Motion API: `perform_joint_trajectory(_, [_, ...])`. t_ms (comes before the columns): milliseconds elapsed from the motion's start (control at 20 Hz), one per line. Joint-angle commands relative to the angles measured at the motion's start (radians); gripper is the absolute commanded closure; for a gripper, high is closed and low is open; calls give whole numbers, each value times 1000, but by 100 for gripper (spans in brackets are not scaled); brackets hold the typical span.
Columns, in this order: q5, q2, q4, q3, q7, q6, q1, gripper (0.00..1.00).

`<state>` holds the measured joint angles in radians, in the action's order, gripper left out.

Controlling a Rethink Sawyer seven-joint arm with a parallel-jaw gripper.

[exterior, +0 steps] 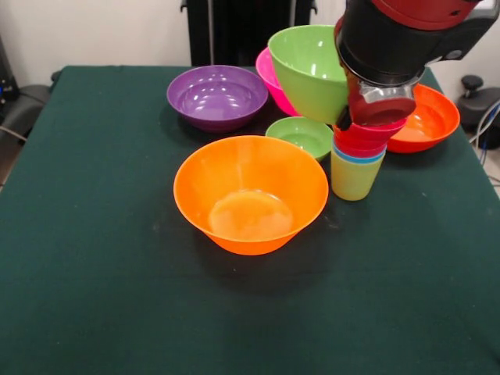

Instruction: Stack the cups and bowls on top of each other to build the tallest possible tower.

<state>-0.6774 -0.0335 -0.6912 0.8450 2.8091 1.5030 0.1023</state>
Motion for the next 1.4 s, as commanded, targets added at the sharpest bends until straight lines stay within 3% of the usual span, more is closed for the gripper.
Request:
perform_joint_trajectory(50, [71,26,33,-119,-33,84,-3,100])
perform_joint_trajectory(600, [51,31,44,-137,10,96,0,100])
perform_joint_trajectory(1200, [42,10,-18,-162,43,64,36,100])
perform_joint_trajectory(1400, [46,17,-4,-166,40,65,14,100])
